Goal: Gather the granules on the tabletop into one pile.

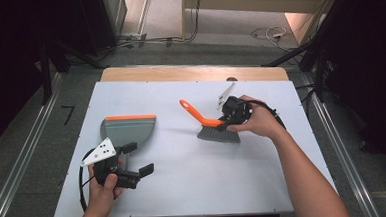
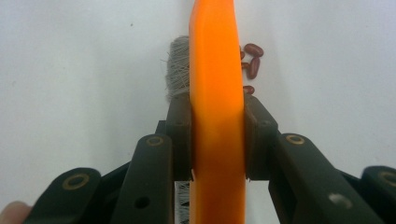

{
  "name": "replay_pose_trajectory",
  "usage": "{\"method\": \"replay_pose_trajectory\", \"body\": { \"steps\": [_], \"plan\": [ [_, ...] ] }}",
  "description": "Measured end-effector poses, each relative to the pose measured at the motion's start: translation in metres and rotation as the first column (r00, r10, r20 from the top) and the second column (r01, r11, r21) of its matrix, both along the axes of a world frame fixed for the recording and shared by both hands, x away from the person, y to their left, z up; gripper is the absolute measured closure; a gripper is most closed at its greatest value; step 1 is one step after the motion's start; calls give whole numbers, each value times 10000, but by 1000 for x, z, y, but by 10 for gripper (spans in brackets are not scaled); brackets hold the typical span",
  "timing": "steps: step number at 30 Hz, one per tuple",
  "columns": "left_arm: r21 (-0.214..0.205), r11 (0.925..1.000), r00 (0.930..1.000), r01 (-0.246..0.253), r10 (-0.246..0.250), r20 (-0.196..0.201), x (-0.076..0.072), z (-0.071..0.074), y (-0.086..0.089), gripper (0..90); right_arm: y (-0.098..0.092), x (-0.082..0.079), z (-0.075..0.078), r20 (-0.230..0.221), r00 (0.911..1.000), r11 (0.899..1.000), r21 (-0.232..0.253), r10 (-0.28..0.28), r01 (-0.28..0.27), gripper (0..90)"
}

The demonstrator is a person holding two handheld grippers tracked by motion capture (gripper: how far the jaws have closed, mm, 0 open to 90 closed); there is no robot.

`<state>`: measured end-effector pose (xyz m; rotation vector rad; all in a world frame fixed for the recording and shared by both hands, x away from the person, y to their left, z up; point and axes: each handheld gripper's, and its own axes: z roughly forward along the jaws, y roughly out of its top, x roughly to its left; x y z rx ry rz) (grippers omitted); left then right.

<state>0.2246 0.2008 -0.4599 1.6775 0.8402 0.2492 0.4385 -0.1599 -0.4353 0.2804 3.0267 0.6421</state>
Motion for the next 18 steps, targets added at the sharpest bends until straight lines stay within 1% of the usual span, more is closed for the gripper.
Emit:
{"method": "replay_pose_trajectory", "body": {
  "steps": [5,11,14,15,17,18],
  "plan": [
    [-9,10000,10000,8,-8,0,0,0,0,4,2,4,0,35,10000,10000,-10,-50,50,674],
    [-23,10000,10000,-23,23,1,0,0,1,4,4,5,1,260,9995,9998,-51,-190,191,674],
    [1,10000,10000,-19,19,-11,0,1,2,4,4,5,2,167,9997,9999,5,-163,163,675],
    [8,10000,10000,-6,6,-5,0,0,2,4,3,4,3,-14,9999,9999,-34,-168,168,675],
    [-6,10000,10000,-6,6,-8,0,0,1,5,3,2,4,153,9999,10000,24,20,-20,677],
    [15,10000,10000,-4,4,-12,0,0,1,4,3,0,5,196,9998,10000,-31,11,-10,678]
  ]
}}
